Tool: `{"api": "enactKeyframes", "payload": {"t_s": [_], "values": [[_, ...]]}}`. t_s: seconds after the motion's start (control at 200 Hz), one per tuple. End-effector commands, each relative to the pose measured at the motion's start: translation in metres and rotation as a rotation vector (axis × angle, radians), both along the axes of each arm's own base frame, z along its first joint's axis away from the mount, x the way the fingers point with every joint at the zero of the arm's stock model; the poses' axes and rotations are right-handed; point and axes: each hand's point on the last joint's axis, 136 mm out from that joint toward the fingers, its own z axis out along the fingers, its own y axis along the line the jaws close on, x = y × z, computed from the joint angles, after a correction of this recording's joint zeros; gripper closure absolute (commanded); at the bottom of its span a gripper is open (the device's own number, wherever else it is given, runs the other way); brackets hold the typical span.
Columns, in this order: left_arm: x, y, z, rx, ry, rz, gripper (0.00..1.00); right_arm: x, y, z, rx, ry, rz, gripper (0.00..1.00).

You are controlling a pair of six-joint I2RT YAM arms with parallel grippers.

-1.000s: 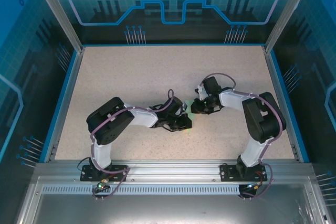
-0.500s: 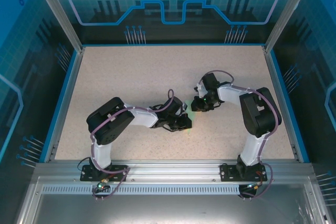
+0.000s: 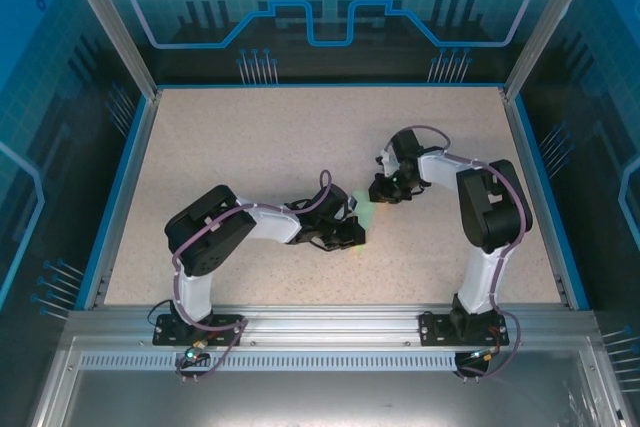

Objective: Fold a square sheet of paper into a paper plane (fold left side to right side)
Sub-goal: Fold the wing for the fifth time at the center of the table.

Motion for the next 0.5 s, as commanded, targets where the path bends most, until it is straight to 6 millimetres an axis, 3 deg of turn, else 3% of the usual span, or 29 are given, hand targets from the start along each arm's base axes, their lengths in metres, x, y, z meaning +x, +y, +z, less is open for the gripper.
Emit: {"api": "enactKeyframes", "payload": {"t_s": [0.0, 0.495], "values": [[-0.039, 0.048, -0.062, 0.24, 0.164, 0.031, 0.92, 0.031, -0.019, -0.006, -0.056, -0.068, -0.039, 0.83], [-0.04, 0.049, -0.061, 0.237, 0.16, 0.034, 0.92, 0.052, -0.023, -0.002, 0.049, -0.039, -0.088, 0.83]]}}
